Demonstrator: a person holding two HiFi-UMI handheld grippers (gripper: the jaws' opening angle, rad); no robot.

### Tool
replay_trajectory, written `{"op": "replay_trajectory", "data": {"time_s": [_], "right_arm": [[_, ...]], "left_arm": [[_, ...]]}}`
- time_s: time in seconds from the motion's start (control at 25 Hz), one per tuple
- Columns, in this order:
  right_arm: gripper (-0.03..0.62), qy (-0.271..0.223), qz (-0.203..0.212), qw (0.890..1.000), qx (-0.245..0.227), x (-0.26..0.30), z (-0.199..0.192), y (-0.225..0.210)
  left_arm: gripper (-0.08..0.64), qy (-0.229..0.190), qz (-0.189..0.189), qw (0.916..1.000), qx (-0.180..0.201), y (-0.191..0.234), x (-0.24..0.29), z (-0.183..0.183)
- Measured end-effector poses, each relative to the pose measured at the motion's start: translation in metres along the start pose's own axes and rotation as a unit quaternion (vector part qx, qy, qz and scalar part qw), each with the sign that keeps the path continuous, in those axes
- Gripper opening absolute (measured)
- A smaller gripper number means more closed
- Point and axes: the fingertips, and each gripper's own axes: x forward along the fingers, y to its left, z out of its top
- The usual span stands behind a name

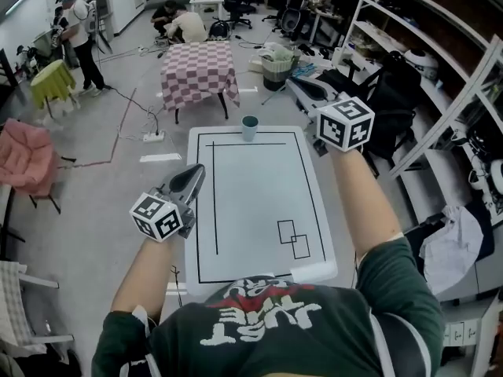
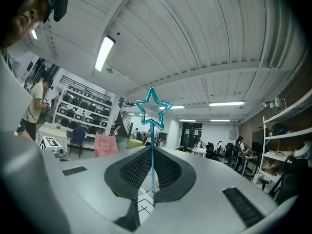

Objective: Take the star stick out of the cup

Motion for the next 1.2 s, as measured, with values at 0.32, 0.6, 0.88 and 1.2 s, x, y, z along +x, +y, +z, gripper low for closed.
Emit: {"op": "replay_trajectory", "data": {"time_s": [0.32, 0.6, 0.88, 1.2], "right_arm": [[0.043, -0.010, 0.014, 0.999, 0.038, -0.090, -0.008, 0.026], [0.043, -0.004, 0.062, 0.995, 0.080, -0.188, -0.055, 0.036], [0.043, 0.024, 0.108, 0.986, 0.127, -0.279, -0.135, 0.034], [0.043, 0.067, 0.152, 0.968, 0.190, -0.330, -0.229, 0.057]], "left_arm": [[0.009, 0.023, 0.006, 0.9997, 0.008, -0.064, -0.032, -0.012], [0.009, 0.029, 0.051, 0.9983, -0.003, -0.136, -0.029, -0.053], [0.009, 0.054, 0.081, 0.9949, -0.029, -0.226, -0.003, -0.120], [0.009, 0.114, 0.116, 0.9851, -0.056, -0.274, -0.001, -0.196]]}}
